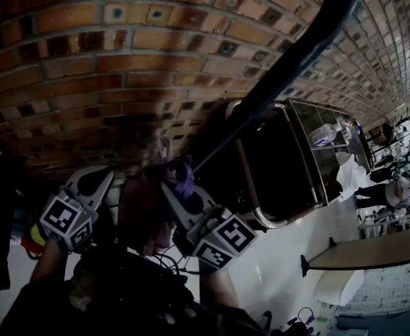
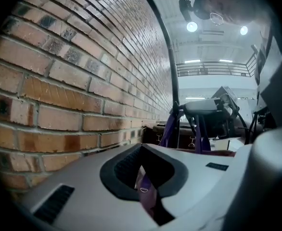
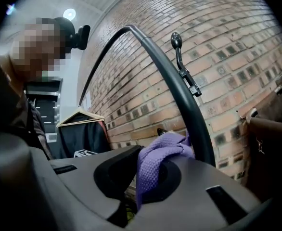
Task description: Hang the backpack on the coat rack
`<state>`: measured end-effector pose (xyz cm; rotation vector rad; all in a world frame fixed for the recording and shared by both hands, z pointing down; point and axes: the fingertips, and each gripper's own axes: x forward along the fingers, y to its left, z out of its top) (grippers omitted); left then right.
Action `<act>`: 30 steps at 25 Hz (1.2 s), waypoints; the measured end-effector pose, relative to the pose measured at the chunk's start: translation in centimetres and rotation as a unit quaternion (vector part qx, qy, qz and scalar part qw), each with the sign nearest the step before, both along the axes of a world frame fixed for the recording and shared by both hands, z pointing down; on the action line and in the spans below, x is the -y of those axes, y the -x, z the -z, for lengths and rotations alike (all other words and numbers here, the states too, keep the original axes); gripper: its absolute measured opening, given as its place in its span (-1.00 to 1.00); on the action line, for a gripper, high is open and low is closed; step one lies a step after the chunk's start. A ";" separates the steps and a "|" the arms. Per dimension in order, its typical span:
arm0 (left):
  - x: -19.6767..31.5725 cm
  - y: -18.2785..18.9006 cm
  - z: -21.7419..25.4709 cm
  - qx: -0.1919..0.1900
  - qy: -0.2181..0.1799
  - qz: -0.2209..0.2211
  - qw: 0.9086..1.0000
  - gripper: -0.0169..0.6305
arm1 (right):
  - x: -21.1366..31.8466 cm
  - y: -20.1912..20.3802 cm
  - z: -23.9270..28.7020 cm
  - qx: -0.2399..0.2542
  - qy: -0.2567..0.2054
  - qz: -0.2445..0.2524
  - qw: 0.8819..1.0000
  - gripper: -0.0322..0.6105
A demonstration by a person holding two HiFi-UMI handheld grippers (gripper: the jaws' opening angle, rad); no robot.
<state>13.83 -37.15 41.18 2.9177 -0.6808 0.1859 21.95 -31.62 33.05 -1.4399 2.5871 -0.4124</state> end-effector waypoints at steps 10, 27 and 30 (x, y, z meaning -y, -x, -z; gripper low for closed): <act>-1.6 0.5 -0.5 0.003 0.001 0.006 1.000 -0.85 | -0.4 -0.3 -2.4 -0.005 -0.009 -0.003 1.000 -0.85; -5.5 2.2 -1.7 0.008 0.007 0.007 1.000 -0.85 | -0.1 0.2 -4.8 -0.028 -0.001 -0.029 0.999 -0.68; -6.3 2.7 -1.6 0.005 0.008 0.010 1.000 -0.85 | -0.3 -1.2 -4.7 -0.019 -0.020 -0.077 0.997 -0.57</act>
